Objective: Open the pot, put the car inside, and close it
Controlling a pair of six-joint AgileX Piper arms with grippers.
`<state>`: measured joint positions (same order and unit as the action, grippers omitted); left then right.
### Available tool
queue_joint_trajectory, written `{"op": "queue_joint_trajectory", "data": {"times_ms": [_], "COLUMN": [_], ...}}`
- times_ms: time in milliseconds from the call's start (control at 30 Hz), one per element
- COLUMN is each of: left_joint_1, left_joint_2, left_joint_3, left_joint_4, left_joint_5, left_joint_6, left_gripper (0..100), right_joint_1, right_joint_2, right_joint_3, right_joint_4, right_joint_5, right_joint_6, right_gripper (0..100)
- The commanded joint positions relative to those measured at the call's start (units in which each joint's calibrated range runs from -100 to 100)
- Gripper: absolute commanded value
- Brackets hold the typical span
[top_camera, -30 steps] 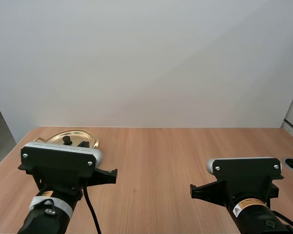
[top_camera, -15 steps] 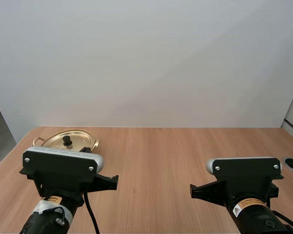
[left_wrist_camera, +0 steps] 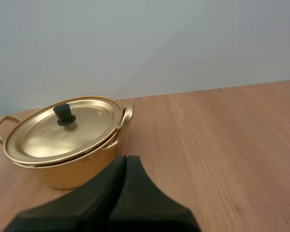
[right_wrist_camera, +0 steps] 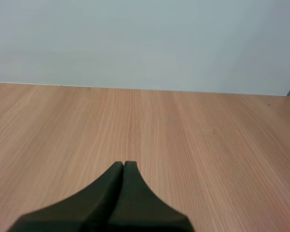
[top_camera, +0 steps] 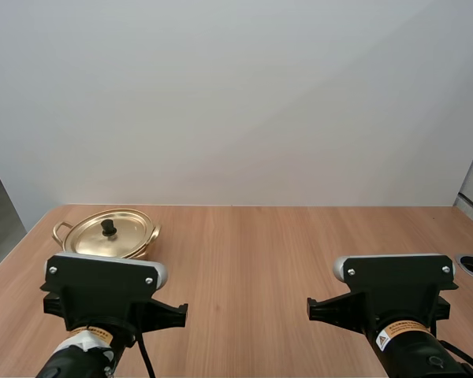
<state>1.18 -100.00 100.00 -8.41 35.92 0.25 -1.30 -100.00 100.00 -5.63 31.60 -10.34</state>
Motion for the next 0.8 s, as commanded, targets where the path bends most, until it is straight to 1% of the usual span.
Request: {"op": "queue_joint_trajectory", "data": {"times_ms": [0,33,100,767], "left_joint_1": [-0.40,-0.70,-0.88,-0.88], "left_joint_2": [0.0,0.0,0.0,0.0], "left_joint_3": [0.0,0.0,0.0,0.0], "left_joint_4": [2.7,2.9,3.7,4.5], "left_joint_5": [-0.4,-1.1,-2.2,-3.2], "left_joint_6": [-16.9,-17.0,-17.0,-17.0], "left_gripper": [0,0,0,0], "right_joint_1": [0.0,0.0,0.0,0.0], "right_joint_2": [0.0,0.0,0.0,0.0], "right_joint_3": [0.0,0.0,0.0,0.0], "right_joint_4": [0.0,0.0,0.0,0.0], "right_joint_5": [0.1,0.1,0.1,0.1], "right_joint_6": [0.0,0.0,0.0,0.0], "right_gripper": [0,0,0,0]}}
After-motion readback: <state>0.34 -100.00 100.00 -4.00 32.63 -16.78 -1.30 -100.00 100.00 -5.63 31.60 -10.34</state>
